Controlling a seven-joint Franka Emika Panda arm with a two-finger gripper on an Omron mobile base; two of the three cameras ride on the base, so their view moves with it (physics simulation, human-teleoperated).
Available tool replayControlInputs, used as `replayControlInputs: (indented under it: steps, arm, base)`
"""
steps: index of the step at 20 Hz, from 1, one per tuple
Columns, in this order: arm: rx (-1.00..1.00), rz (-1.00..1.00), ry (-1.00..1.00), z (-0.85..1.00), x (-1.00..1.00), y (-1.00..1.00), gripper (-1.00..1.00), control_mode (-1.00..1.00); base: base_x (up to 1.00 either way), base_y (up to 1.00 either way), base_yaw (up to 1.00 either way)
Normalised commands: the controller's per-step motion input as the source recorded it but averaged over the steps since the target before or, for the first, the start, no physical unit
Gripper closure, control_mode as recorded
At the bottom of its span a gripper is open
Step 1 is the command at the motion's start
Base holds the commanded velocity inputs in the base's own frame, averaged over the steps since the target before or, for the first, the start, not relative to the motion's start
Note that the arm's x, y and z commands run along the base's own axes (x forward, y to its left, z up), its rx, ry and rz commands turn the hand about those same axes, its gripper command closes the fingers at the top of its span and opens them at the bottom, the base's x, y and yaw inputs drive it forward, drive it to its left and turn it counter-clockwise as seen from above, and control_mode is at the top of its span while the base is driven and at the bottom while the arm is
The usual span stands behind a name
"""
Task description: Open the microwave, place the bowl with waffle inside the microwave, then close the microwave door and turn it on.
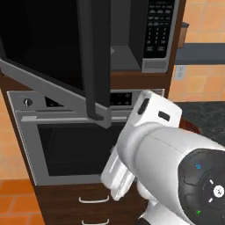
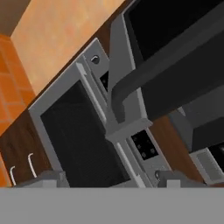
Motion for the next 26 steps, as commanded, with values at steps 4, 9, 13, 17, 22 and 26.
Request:
replayControlInputs:
  steps: [4,9,13,17,22,26]
  arm:
    - [0.15,0.02,-0.32,-0.59,-0.95,-1.00,-1.00,-1.00]
    - [0.38,0.00,-0.02,-0.33,0.01,-1.00,-1.00,-1.00]
    - [0.49,0.09,0.00,-0.01,0.51,-1.00,-1.00,-1.00]
    - [0.32,0.08,0.00,0.00,0.71,-0.80,-1.00,-1.00]
    - [0.36,0.12,0.13,0.00,0.36,-0.21,-1.00,-1.00]
    - [0.44,0.01,0.46,0.00,0.23,0.15,-1.00,-1.00]
  base:
    - [0.00,0.00,0.00]
    - [0.00,0.00,0.00]
    - [0.00,0.00,0.00]
    - [0.00,0.00,0.00]
    - [0.00,0.00,0.00]
    - [0.00,0.00,0.00]
